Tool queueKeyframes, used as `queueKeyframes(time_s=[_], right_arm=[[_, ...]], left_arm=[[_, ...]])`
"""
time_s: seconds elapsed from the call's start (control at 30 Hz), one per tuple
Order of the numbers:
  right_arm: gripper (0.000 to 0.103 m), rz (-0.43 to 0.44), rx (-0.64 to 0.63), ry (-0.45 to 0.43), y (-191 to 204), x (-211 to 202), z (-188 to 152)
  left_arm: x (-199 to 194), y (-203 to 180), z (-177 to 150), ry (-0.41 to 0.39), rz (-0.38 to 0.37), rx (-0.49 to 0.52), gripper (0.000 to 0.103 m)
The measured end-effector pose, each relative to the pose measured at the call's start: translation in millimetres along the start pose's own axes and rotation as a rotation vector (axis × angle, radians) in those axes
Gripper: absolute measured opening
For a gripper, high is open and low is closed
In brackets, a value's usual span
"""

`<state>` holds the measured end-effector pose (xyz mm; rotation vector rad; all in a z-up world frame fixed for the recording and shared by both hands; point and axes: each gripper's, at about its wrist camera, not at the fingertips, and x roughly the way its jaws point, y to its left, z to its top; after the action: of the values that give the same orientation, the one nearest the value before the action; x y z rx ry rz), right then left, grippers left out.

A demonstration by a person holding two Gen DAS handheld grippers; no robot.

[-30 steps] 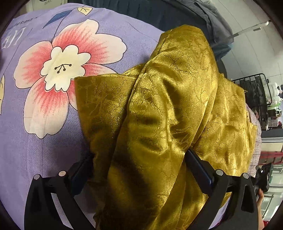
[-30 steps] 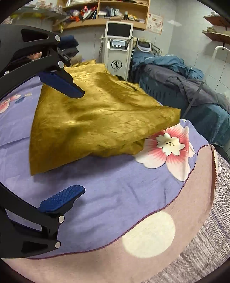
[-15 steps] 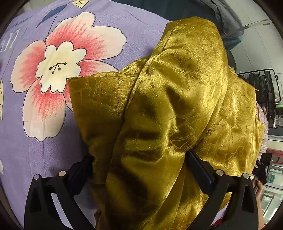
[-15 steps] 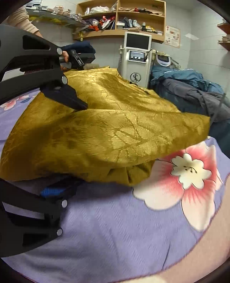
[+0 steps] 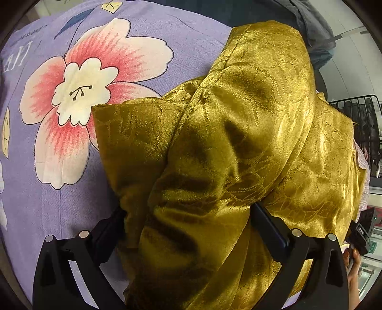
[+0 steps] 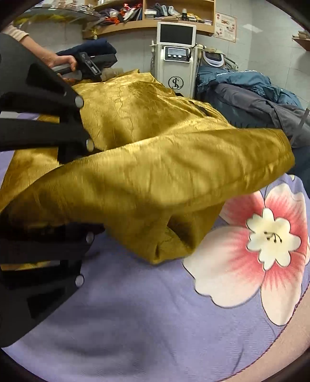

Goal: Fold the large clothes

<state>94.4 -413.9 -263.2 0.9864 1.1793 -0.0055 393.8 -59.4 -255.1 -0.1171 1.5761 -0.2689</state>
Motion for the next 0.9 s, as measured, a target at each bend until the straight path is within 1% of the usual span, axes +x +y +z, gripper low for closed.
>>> queueKeyframes(time_s=[0.03,0.1,0.17,0.2,0.23,0.27,0.3,0.37,0.4,0.47,0.53,0.57,0.67,0.73,0.8,0.9], right_arm=[[0.023,-0.016,-0.004,-0.022,7.2,-1.0,-5.4],[0.019,-0.032,-0.003,-0.056,17.8,-5.1,-16.5],[0.017,-0.034,0.012,-0.105,24.9,-16.7,-28.9],[0.016,-0.026,0.023,-0.126,25.7,-24.5,-33.5],[0.016,-0.009,0.04,-0.153,26.3,-35.0,-40.4],[0.015,0.008,0.049,-0.168,25.9,-44.3,-45.5],[0.015,0.027,0.057,-0.181,25.9,-55.4,-53.2],[0.014,0.028,0.04,-0.193,27.9,-73.4,-67.5],[0.014,0.022,0.026,-0.193,30.5,-82.8,-77.4],[0.014,0.013,0.012,-0.199,33.9,-101.5,-100.1],[0.014,0.013,0.012,-0.209,33.2,-117.1,-119.8],[0.014,0.012,0.015,-0.218,30.4,-126.2,-131.8],[0.014,-0.01,0.024,-0.224,16.6,-141.0,-158.1],[0.014,-0.027,0.033,-0.218,0.6,-149.2,-165.6],[0.014,-0.036,0.051,-0.22,-15.0,-156.9,-167.9],[0.014,-0.019,0.046,-0.247,-27.8,-184.1,-159.8]], left_arm=[[-1.5,-1.9,-0.8,-0.006,0.009,-0.001,0.097],[-8.6,-9.2,-5.8,-0.03,0.0,0.015,0.084],[-17.3,-18.9,-9.6,-0.05,-0.033,0.047,0.056],[-23.1,-21.6,-11.6,-0.057,-0.048,0.067,0.049],[-26.6,-23.5,-12.9,-0.063,-0.055,0.081,0.038],[-32.6,-25.9,-15.2,-0.074,-0.061,0.1,0.03],[-38.4,-27.1,-17.7,-0.082,-0.077,0.113,0.027],[-49.0,-28.2,-22.6,-0.098,-0.125,0.125,0.021],[-55.1,-28.8,-26.2,-0.104,-0.159,0.13,0.02],[-63.3,-30.3,-32.7,-0.108,-0.201,0.144,0.018],[-71.1,-39.7,-46.6,-0.107,-0.215,0.184,0.017],[-74.9,-49.6,-58.6,-0.109,-0.202,0.233,0.017],[-76.3,-77.3,-86.9,-0.12,-0.12,0.377,0.017],[-74.3,-94.5,-103.9,-0.119,-0.104,0.416,0.017],[-74.3,-116.2,-112.4,-0.126,-0.114,0.42,0.016],[-81.5,-159.6,-106.2,-0.16,-0.11,0.471,0.016]])
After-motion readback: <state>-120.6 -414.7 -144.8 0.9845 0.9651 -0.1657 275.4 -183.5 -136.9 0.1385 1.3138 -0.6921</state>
